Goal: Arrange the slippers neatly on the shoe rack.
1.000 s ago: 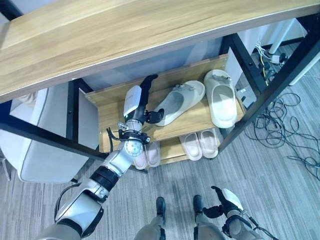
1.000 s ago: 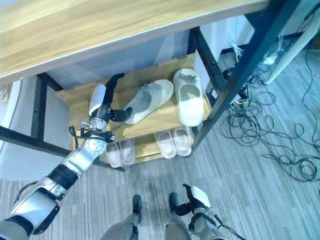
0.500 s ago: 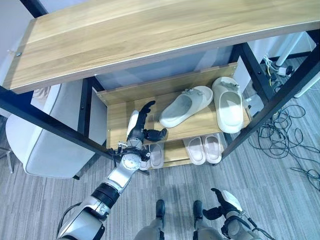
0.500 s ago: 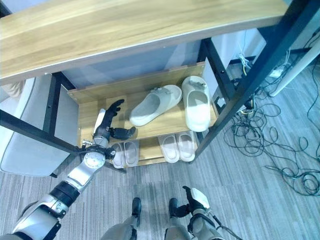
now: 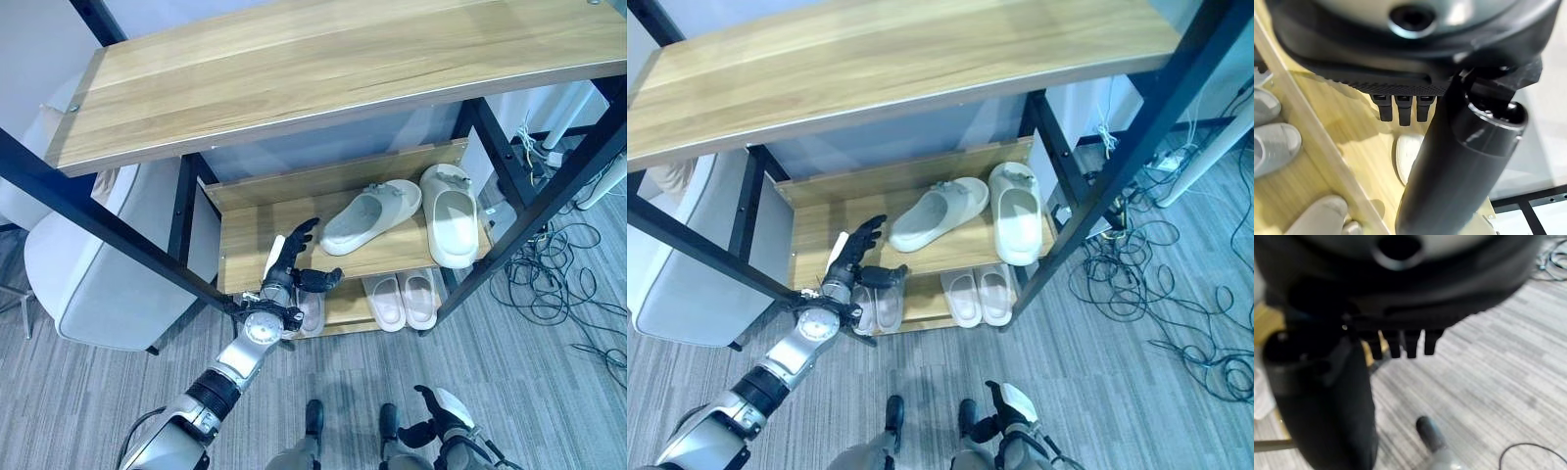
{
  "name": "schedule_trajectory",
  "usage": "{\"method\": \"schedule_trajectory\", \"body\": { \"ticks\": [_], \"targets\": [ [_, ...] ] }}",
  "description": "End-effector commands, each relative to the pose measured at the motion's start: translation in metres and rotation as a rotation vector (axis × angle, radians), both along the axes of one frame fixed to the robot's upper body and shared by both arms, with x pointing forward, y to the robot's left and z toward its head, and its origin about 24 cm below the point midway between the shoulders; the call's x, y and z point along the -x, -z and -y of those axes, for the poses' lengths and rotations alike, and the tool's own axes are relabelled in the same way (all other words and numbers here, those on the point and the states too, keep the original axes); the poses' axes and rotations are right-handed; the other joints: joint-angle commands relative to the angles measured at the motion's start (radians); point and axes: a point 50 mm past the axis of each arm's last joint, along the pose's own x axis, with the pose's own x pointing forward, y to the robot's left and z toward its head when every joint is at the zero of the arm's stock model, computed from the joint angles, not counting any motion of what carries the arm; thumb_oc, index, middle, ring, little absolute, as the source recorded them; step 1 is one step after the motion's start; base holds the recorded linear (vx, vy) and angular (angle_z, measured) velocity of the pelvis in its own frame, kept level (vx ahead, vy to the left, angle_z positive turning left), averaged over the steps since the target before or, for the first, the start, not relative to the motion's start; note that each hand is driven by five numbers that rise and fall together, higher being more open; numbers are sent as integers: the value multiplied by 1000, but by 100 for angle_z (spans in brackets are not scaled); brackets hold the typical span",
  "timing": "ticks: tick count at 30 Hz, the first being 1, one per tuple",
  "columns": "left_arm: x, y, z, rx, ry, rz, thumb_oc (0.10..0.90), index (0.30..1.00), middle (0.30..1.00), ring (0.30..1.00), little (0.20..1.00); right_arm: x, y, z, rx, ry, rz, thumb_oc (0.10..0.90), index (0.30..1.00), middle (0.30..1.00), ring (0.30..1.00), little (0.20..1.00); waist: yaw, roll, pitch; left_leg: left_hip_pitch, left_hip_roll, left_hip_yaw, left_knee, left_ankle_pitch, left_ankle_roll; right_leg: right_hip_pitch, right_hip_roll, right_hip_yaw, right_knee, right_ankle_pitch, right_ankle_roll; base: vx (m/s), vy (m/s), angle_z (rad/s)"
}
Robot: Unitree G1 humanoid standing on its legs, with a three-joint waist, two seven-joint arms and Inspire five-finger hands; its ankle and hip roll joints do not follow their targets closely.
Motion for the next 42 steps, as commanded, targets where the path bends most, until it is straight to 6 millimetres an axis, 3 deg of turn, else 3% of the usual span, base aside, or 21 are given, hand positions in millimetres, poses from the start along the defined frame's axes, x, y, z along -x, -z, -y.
{"method": "schedule_trajectory", "body": {
  "ticks": [1,18,20,25,32,42],
  "targets": [
    [-8,-36,24,85,79,169,800,900,900,900,900,5,0,5,11,11,6,800,900,900,900,900,10,-13,-59,2,-23,31,2,-72,-17,1,-38,-31,6,-148,48,0,0,0],
    [0,-44,65,121,229,178,800,900,900,900,900,8,2,13,28,50,-9,800,900,900,900,900,12,2,-47,11,-24,26,2,-70,-16,9,-40,-36,6,-149,51,-5,0,0],
    [5,-43,82,130,276,157,800,900,900,900,900,16,5,15,30,73,-33,800,900,900,900,900,25,3,-49,15,-25,13,2,-71,-15,20,-42,-50,6,-149,52,-7,-13,10],
    [14,-30,105,123,324,105,800,900,900,900,900,20,7,16,33,77,-48,800,900,900,900,900,45,-9,-45,23,-26,2,2,-65,-14,32,-40,-60,6,-148,48,1,-27,9],
    [21,-23,112,119,353,81,800,900,900,900,900,21,7,16,37,70,-43,800,900,900,900,900,50,-10,-40,31,-27,-8,2,-61,-17,42,-38,-65,6,-155,46,0,0,0],
    [26,-23,114,131,385,83,800,900,900,900,900,15,5,12,17,73,-17,800,900,900,900,900,26,0,-37,38,-25,2,2,-67,-19,48,-36,-57,6,-161,45,0,0,0]
  ]
}}
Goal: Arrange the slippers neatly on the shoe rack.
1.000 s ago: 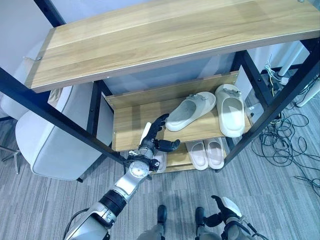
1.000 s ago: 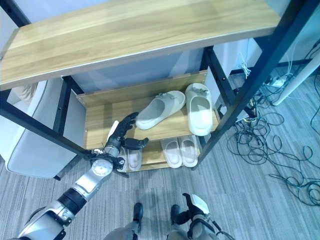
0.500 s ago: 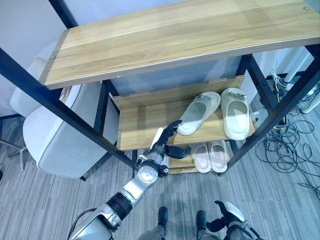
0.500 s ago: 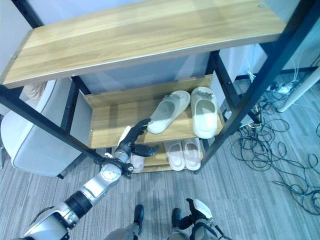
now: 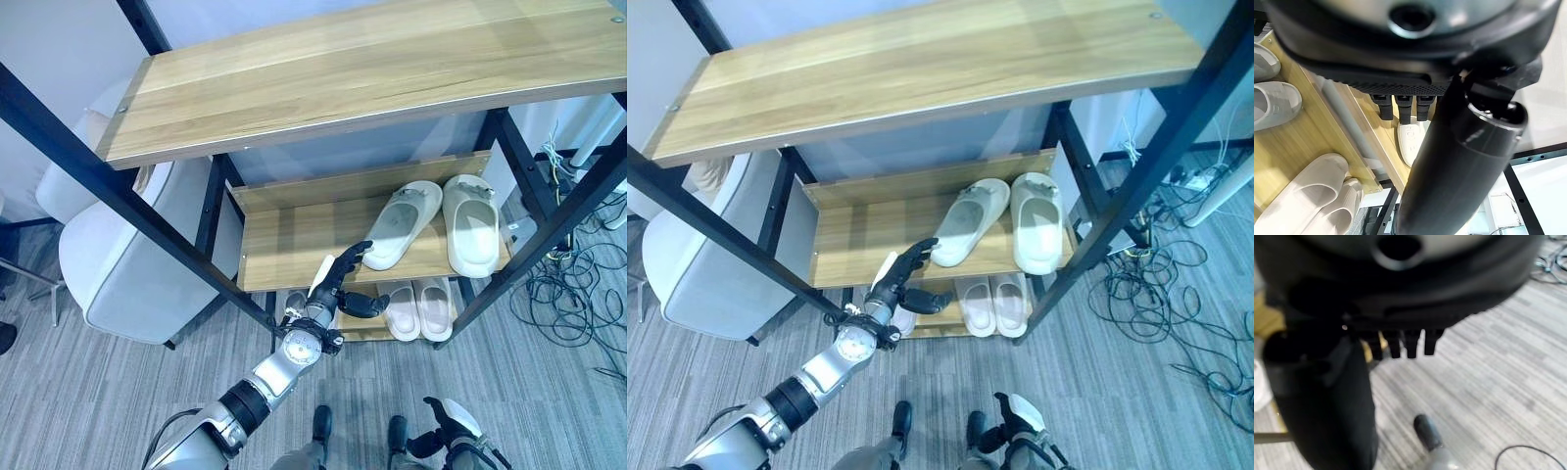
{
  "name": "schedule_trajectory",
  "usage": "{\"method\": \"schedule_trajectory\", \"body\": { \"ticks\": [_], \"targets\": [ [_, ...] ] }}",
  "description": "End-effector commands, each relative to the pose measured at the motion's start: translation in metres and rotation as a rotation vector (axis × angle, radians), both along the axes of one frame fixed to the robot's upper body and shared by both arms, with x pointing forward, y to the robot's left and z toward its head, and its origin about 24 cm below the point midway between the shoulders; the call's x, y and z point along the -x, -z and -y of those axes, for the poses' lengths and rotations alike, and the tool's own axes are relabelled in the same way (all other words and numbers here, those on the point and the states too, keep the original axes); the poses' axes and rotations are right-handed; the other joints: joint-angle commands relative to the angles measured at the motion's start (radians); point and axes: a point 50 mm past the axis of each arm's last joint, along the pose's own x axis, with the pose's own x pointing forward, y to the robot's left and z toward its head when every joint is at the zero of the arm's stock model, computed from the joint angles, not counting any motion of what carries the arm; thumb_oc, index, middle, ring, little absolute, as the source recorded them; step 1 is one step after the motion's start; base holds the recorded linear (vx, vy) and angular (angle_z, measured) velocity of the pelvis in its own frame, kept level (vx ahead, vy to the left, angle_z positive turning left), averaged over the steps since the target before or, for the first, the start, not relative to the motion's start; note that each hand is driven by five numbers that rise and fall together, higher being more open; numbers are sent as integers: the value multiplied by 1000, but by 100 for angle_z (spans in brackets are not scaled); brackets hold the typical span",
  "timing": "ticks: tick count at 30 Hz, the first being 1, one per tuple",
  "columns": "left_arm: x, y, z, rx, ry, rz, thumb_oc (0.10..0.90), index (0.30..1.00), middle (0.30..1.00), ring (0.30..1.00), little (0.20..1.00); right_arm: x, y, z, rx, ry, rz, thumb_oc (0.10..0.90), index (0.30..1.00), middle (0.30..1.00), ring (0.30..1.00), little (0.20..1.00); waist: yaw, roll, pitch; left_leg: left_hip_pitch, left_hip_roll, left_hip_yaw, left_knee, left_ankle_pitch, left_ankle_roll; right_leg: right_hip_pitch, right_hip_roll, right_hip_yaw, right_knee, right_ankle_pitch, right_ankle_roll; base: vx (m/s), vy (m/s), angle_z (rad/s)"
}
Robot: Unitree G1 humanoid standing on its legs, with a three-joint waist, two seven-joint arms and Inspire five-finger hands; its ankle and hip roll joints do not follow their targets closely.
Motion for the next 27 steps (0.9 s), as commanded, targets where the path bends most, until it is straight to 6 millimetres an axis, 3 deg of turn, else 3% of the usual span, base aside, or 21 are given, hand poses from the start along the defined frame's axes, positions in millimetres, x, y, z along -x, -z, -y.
{"method": "schedule_trajectory", "body": {
  "ticks": [1,14,27],
  "targets": [
    [1,-38,51,125,172,127,800,900,900,900,900,0,-3,3,0,22,50,800,900,900,900,900,-22,-20,-21,17,-23,26,2,-72,-18,15,-36,-33,6,-151,41,0,0,0],
    [13,-47,76,158,271,137,800,900,900,900,900,-5,-5,6,8,27,67,800,900,900,900,900,-45,2,-12,24,-26,33,2,-78,-18,13,-41,-24,6,-150,41,0,0,0],
    [23,-53,87,211,341,130,800,900,900,900,900,-12,-8,7,13,29,80,800,900,900,900,900,-53,24,-10,32,-26,46,2,-78,-19,13,-44,-12,6,-149,41,2,-1,-1]
  ]
}}
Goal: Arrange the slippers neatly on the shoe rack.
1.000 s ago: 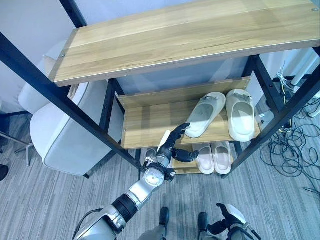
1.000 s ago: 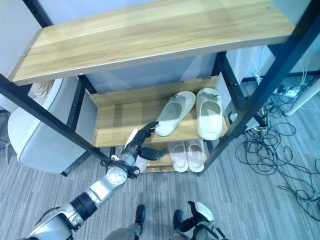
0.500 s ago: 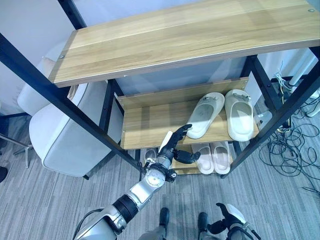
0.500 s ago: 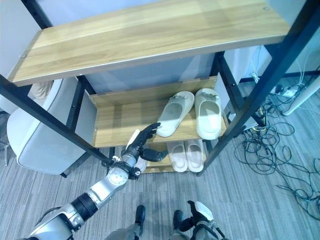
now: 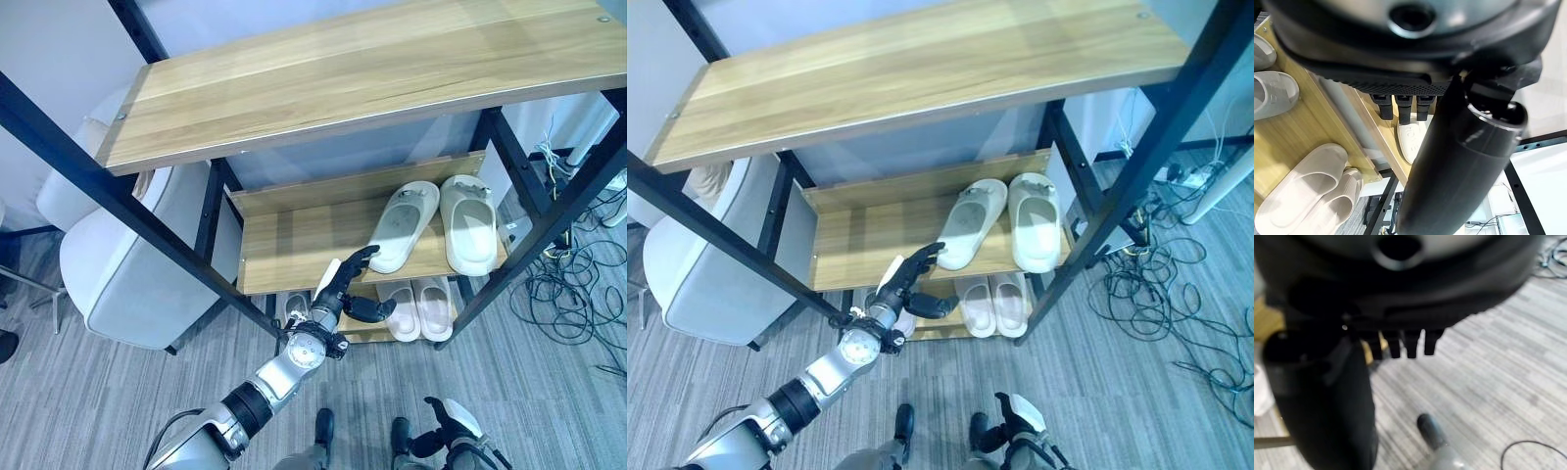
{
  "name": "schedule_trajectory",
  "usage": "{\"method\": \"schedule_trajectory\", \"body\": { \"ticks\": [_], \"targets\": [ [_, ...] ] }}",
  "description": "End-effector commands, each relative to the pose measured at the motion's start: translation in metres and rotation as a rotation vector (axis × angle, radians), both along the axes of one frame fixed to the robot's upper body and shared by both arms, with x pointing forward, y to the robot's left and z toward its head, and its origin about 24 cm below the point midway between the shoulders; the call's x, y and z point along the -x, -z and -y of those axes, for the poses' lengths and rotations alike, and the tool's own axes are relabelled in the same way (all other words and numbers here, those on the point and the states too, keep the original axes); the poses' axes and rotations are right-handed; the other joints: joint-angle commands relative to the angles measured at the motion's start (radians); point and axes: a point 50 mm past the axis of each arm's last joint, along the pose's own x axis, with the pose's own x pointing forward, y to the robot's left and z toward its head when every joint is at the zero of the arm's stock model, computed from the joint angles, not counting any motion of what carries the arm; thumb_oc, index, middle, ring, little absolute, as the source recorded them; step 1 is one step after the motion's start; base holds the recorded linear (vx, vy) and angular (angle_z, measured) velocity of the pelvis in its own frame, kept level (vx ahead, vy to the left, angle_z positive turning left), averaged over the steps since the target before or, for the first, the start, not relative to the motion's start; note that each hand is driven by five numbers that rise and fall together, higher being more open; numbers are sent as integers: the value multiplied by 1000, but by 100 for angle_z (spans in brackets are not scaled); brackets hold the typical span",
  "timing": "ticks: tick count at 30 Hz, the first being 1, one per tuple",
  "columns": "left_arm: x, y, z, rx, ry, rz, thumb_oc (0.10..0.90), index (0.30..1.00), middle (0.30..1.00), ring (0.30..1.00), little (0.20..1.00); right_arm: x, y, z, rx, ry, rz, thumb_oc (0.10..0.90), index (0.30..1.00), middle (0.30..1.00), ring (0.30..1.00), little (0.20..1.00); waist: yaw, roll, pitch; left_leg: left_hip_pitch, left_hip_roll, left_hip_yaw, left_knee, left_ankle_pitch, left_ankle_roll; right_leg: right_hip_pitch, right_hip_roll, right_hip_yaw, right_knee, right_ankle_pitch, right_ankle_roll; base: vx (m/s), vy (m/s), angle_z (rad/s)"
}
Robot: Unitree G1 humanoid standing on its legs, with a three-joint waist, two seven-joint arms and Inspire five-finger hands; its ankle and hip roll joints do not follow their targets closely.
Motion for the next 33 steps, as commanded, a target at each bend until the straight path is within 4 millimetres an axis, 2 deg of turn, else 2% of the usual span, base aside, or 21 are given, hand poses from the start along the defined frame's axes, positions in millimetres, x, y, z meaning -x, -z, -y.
{"method": "schedule_trajectory", "body": {
  "ticks": [1,15,25,33],
  "targets": [
    [17,-56,77,201,297,154,800,900,900,900,900,-11,-8,7,17,18,74,800,900,900,900,900,-40,5,4,32,-20,36,2,-71,-20,15,-36,-18,7,-150,41,0,0,0],
    [31,-56,87,236,386,132,800,900,900,900,900,-19,-12,8,24,14,93,800,900,900,900,900,-53,23,9,48,-22,46,2,-79,-19,23,-40,-10,7,-151,41,1,1,-2],
    [28,-67,91,232,379,181,800,900,900,900,900,-19,-12,7,20,11,94,800,900,900,900,900,-66,32,10,55,-24,57,2,-84,-16,21,-43,1,7,-150,42,4,2,-5],
    [24,-64,90,186,344,200,800,900,900,900,900,-18,-10,5,13,12,90,800,900,900,900,900,-71,26,10,54,-22,57,2,-86,-15,20,-42,1,7,-148,41,-1,-5,-3]
  ]
}}
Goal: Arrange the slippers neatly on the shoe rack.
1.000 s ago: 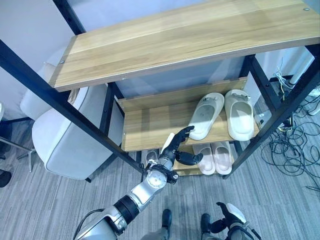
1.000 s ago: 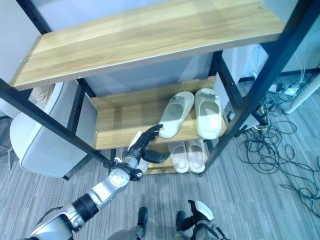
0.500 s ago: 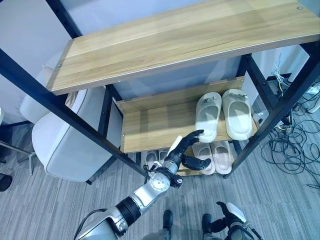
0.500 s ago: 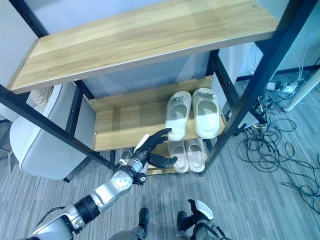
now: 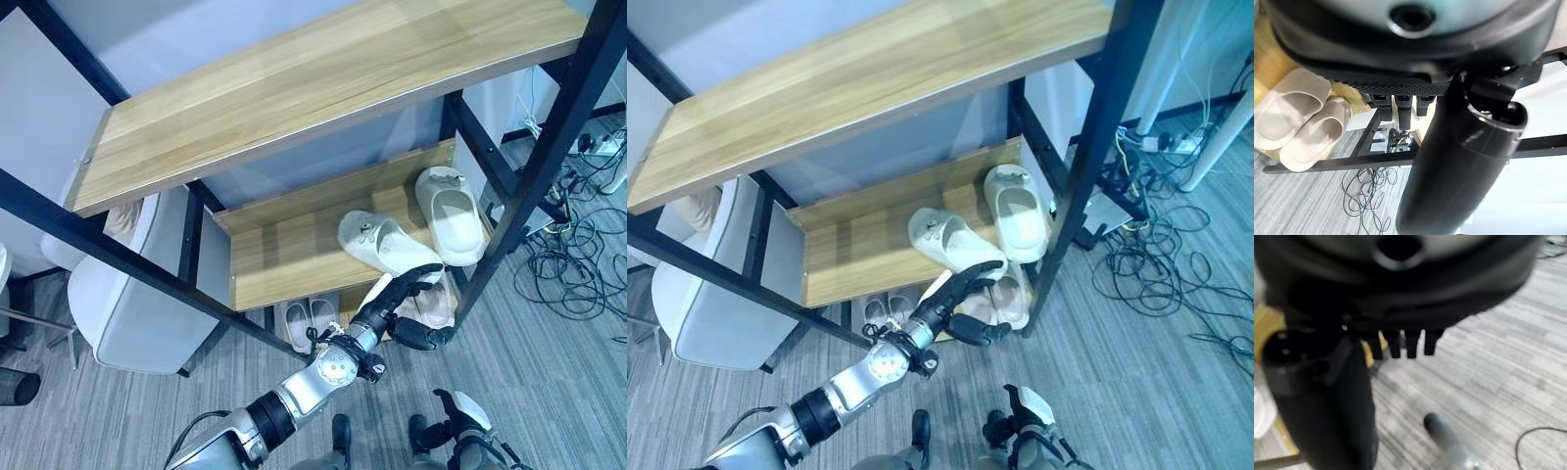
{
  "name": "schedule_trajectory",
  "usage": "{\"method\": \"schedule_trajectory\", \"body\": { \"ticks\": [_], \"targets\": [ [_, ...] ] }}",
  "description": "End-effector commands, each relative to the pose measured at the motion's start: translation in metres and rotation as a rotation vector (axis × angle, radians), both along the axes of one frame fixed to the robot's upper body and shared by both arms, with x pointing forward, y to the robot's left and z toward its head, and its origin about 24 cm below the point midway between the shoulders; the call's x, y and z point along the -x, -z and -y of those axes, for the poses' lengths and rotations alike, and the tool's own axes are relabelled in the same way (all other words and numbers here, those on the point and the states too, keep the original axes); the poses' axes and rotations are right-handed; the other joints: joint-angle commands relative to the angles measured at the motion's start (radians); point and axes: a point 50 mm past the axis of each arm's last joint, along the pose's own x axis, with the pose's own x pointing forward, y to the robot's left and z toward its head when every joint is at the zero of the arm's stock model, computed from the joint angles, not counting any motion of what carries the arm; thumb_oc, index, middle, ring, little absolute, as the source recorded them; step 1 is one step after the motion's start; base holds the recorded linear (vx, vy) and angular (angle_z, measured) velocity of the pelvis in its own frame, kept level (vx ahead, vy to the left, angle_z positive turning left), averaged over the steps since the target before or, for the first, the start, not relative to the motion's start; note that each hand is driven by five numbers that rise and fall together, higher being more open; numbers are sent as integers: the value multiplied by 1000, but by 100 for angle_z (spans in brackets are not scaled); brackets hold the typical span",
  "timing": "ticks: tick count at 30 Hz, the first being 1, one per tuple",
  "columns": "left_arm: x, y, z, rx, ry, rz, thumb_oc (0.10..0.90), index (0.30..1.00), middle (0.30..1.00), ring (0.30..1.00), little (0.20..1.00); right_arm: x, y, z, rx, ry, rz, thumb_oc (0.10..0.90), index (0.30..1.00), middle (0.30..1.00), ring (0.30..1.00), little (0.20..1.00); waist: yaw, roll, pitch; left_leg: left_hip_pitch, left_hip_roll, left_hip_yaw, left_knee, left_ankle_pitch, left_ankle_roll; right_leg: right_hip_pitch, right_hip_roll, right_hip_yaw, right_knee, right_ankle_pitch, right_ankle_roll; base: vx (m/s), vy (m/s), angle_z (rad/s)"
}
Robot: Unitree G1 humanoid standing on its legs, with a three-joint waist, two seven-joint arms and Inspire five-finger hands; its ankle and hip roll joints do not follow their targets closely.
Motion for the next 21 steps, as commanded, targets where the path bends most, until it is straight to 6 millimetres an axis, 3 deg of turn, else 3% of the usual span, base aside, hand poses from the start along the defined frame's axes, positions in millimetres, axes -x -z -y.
{"method": "schedule_trajectory", "body": {
  "ticks": [1,14,21],
  "targets": [
    [-6,-53,37,105,79,208,800,900,900,900,900,-9,-3,-9,-22,-9,58,800,900,900,900,900,-23,-47,4,44,-27,15,2,-76,-17,30,-44,-39,12,-141,38,0,0,0],
    [-10,-54,35,68,76,245,800,900,900,900,900,-4,2,-15,-39,-5,39,800,900,900,900,900,-19,-71,-9,48,-23,2,2,-81,-19,46,-39,-58,12,-148,36,2,-4,1],
    [-16,-52,23,33,44,272,800,900,900,900,900,-5,3,-22,-55,-16,38,800,900,900,900,900,-10,-82,-17,51,-22,-1,2,-84,-19,53,-38,-65,12,-149,36,1,-1,1]
  ]
}}
